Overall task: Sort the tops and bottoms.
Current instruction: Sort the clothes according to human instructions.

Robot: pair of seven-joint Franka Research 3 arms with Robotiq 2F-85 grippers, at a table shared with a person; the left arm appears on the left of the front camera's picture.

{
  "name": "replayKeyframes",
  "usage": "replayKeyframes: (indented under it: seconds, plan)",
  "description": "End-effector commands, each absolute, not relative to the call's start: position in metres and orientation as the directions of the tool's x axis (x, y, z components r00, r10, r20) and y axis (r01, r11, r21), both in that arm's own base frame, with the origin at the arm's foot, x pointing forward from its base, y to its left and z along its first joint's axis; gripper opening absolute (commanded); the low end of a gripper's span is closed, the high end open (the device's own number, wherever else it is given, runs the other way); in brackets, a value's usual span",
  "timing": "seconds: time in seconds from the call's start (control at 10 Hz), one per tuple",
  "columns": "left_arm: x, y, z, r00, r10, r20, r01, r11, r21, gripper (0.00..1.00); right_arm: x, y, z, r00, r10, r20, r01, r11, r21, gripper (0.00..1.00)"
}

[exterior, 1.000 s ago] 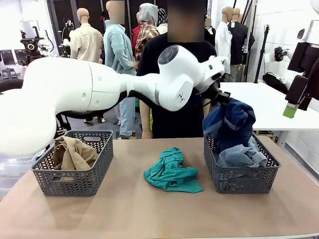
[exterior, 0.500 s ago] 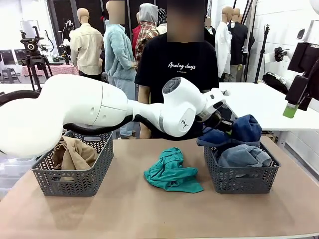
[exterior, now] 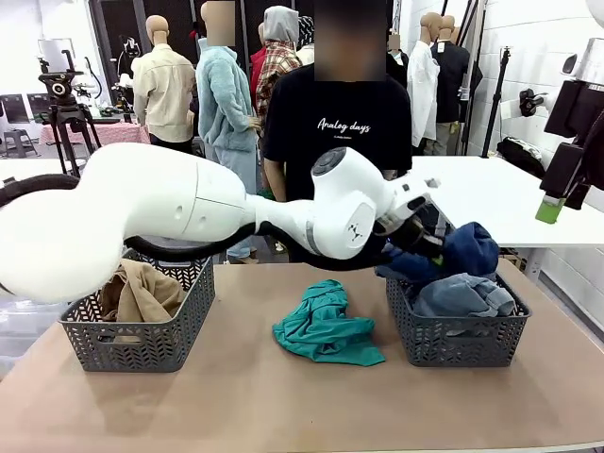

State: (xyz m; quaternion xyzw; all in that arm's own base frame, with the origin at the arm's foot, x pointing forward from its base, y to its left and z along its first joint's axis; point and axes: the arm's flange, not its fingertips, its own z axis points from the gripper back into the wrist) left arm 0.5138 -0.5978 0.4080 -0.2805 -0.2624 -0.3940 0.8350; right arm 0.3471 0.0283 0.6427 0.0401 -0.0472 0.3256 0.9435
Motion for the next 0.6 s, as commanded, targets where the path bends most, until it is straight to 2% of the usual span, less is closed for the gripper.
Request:
replayKeyframes:
  seconds: [0.0,0.2,0.5]
  plan:
    - [0.533,-0.628,0.376,0.541,-0.651,0.532,0.841,0.406,-0.357,0.00,0.347,0.028,0.642,0.786,0.608,0.112,-0.616,0.787,0.044,1.00]
    - [0.532,-0.641,0.367,0.517,-0.687,0.511,0.855,0.386,-0.346,0.00,0.347,0.028,0.642,0.786,0.608,0.112,-0.616,0.787,0.044,1.00]
    - [0.528,-0.644,0.383,0.481,-0.702,0.525,0.876,0.403,-0.264,0.00,0.347,0.028,0.642,0.786,0.608,0.112,-0.616,0.787,0.044,1.00]
